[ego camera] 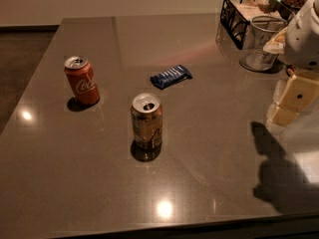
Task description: Move orange can near coke can
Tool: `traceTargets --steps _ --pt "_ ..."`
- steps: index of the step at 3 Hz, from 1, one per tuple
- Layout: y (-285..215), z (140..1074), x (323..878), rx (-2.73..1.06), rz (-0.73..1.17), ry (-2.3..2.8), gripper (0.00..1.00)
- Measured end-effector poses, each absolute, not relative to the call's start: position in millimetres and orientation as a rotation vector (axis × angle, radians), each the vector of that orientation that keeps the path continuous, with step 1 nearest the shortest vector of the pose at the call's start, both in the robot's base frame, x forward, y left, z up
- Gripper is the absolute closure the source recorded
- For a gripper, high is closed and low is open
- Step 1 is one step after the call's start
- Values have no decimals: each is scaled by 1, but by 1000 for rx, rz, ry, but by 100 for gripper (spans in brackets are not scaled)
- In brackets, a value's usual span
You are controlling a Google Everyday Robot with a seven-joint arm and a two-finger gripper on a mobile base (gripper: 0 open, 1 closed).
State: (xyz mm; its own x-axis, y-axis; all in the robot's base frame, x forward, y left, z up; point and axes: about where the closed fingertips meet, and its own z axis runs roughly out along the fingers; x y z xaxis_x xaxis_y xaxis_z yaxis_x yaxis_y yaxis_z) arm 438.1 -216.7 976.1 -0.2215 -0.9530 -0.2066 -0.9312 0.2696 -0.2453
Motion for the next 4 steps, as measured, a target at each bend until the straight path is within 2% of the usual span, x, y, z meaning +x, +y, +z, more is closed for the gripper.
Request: traceTargets --steps 2,4 --pt "-209 977 440 -1731 -62 2206 0" --pt "-141 956 452 -1868 132 2008 0"
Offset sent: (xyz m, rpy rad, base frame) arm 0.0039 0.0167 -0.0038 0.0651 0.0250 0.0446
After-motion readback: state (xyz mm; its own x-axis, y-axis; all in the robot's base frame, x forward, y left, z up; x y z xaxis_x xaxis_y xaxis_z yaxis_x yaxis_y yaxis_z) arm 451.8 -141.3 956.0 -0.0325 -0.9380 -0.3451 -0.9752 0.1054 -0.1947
